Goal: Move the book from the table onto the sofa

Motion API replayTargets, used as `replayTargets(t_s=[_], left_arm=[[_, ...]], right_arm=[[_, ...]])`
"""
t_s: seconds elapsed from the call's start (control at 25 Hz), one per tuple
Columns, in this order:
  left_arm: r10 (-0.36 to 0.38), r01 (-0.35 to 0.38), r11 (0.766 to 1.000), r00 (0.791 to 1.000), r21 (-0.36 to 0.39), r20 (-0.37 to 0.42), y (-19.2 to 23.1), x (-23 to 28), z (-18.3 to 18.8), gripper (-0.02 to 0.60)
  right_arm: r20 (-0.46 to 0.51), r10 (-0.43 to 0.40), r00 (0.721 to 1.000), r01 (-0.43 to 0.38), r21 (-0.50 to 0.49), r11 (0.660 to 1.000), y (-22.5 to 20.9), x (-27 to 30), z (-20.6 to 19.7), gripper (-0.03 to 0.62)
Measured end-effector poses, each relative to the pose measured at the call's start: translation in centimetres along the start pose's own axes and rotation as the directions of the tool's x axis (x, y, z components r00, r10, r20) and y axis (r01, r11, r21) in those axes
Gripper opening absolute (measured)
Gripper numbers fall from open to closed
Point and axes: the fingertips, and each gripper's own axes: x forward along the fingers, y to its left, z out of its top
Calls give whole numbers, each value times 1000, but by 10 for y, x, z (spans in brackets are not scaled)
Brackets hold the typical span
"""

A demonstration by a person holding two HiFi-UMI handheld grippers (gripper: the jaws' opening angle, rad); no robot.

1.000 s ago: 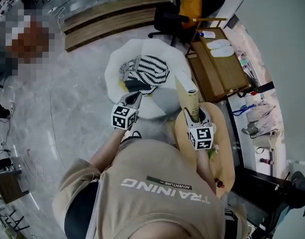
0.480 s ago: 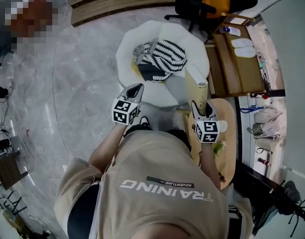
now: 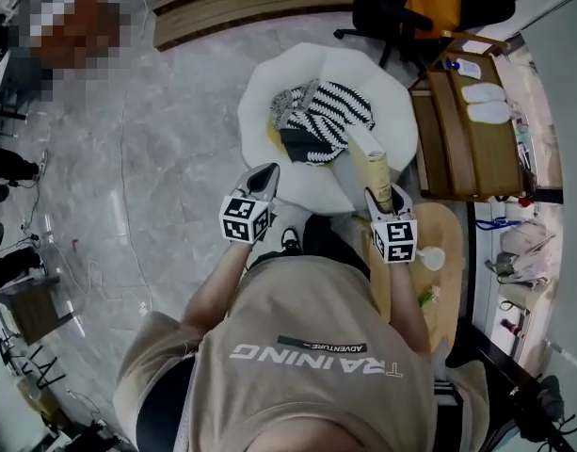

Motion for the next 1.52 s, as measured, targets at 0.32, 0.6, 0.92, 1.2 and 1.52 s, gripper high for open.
replayTargets(t_s=[0.32,0.6,0.92,1.2,1.52], left_arm=[[-61,62,993,998,103,-8,-27,67,73,-8],[-80,77,986,997,148,12,-35,113,105,-9],[-144,146,986,989,79,-32,-42,133,93,-9],[-198,201,972,979,120,-44,-20,136,95,-9],[-234,244,966,967,90,-104,16,163,54,-9]], right_arm=[[84,1,996,-3,21,1000,-69,42,36,204],[84,-23,996,18,57,998,-105,42,29,204],[4,-63,998,61,188,980,-107,42,1,204],[-88,-87,992,107,256,961,-90,60,-9,204],[-222,-78,972,135,254,958,-68,108,-39,204]])
